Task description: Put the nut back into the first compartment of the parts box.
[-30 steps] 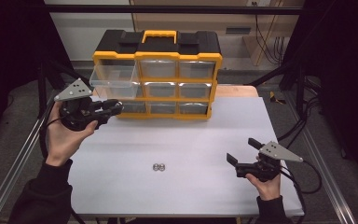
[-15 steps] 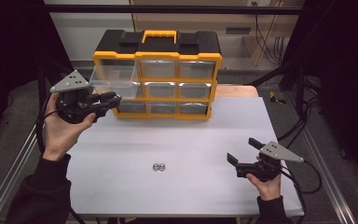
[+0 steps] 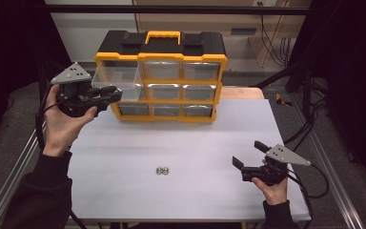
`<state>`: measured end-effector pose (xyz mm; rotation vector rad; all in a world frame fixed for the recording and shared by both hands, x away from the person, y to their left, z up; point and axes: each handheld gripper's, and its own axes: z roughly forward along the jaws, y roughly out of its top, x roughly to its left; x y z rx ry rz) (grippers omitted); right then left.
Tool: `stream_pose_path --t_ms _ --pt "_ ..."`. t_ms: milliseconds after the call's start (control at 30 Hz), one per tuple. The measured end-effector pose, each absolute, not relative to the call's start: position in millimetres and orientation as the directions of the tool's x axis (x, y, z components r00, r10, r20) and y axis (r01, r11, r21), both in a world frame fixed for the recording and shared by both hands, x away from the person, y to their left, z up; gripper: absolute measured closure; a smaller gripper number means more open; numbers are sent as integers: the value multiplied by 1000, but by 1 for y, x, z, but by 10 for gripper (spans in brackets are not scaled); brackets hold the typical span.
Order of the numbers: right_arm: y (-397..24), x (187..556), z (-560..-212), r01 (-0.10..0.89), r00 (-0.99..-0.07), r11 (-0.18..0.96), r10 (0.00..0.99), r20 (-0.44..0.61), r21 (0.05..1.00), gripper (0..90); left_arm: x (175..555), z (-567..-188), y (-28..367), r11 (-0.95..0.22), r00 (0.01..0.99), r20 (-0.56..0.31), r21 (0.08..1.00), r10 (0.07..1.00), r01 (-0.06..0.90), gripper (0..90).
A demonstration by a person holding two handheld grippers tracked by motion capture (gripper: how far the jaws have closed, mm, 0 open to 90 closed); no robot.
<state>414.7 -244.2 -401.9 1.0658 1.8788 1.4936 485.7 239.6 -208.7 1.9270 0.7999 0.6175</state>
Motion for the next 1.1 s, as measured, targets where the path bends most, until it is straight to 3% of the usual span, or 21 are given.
stream_pose_path --t_ms 1100 --pt "-244 415 -402 260 -562 97 824 69 961 5 517 -190 237 -346 599 106 889 793 301 700"
